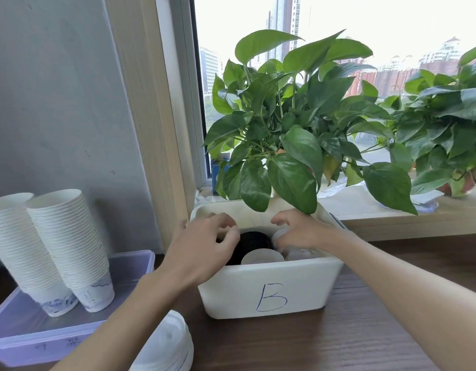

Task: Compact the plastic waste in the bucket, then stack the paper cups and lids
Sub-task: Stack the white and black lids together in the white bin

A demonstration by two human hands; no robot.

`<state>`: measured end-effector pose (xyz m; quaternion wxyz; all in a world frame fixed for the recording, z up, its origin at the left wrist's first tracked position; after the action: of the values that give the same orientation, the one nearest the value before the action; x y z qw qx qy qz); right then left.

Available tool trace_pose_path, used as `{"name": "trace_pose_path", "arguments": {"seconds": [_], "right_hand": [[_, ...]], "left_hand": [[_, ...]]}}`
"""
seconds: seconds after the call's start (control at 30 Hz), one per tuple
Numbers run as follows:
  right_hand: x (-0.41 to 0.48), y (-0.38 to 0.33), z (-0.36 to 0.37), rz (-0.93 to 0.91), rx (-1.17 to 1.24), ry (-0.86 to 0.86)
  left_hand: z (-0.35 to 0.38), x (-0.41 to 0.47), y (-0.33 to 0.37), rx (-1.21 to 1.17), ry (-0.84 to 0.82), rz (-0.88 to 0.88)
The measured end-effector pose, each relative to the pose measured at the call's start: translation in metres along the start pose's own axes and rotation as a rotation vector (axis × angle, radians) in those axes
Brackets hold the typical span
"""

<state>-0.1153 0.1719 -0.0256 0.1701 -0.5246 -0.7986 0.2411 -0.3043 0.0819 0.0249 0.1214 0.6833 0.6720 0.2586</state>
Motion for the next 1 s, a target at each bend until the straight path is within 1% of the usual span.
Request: {"name": "trace_pose_path", "arguments": {"seconds": [0.07,0.13,0.23,0.33,0.43,0.6,0.73,0.77,0.87,1.0], "right_hand": [[-0.001,-0.016,-0.003,-0.059,0.067,0.029],[-0.004,-0.034,-0.004,-0.111,0.085,0.028],[-0.009,-0.065,-0.003,-0.194,0.089,0.036],[-0.019,-0.098,-0.002,-0.280,0.132,0.085],[-0.036,-0.135,0.003,-0.366,0.109,0.150],[-0.080,-0.194,0.030,-0.543,0.183,0.271],[-0.114,-0.219,0.060,-0.623,0.214,0.332],[-0.117,-0.217,0.071,-0.608,0.221,0.313],[-0.118,-0.200,0.112,-0.506,0.186,0.163],[-0.121,-0.176,0.154,-0.394,0.196,0.002]], "left_hand": [[-0.006,0.001,-0.014,-0.103,-0.027,-0.037],[-0.012,-0.001,-0.023,-0.132,-0.021,-0.043],[-0.026,-0.010,-0.025,-0.153,0.040,-0.013],[-0.042,-0.027,-0.027,-0.150,0.098,0.005],[-0.054,-0.051,-0.041,-0.152,0.135,0.027],[-0.047,-0.101,-0.088,-0.107,0.090,-0.044],[-0.035,-0.145,-0.123,-0.136,0.086,-0.105],[-0.034,-0.154,-0.129,-0.150,0.099,-0.114],[-0.026,-0.172,-0.143,-0.222,0.104,-0.151],[-0.008,-0.181,-0.152,-0.303,0.034,-0.185]]}}
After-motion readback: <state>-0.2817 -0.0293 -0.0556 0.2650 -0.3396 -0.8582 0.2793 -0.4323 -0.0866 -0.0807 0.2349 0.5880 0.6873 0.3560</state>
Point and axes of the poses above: each hand's wrist, its own x-axis towards the middle knuckle, its own z-axis out of the palm, y = z × x, the point moved 9 cm from there along x, towards the middle knuckle, and after that the axes turned 11 degrees about -z, right-handed, at the moved point
